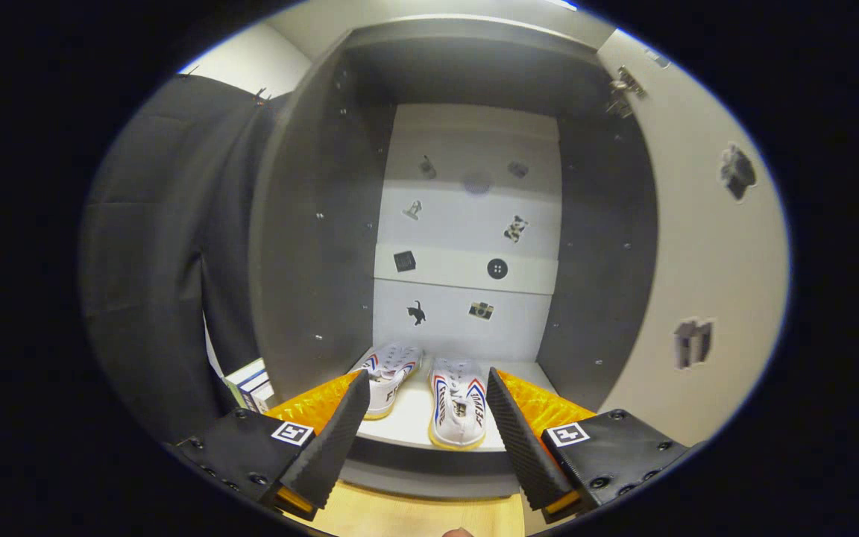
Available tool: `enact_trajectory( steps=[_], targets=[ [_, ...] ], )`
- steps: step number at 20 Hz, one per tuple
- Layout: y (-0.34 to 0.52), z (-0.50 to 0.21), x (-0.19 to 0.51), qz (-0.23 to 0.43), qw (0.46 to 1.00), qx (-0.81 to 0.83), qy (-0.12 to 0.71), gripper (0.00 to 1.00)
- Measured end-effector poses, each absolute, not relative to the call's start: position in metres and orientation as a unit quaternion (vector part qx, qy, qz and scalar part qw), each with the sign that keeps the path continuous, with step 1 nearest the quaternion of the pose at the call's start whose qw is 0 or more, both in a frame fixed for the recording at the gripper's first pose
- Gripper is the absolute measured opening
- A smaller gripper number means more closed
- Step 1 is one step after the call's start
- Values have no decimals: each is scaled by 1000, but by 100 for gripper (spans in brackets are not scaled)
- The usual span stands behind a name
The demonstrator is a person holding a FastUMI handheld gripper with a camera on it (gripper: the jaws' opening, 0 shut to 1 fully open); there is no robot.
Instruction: Open the shoe cabinet door, grab the shoes and put them into the shoe cabinet, then close the shoe cabinet door.
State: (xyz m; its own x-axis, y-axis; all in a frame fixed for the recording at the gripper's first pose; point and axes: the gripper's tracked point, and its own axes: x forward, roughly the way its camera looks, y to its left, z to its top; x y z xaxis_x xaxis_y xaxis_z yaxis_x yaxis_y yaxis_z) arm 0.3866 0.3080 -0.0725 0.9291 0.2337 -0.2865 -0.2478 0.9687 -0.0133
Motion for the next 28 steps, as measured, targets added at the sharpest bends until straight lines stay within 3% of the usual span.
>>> enact_trajectory(
  steps=[15, 28],
  targets=[
    [257, 10, 176, 151, 983, -9, 100, 97],
    [124, 66, 109, 193, 975, 83, 77, 97]
  ],
)
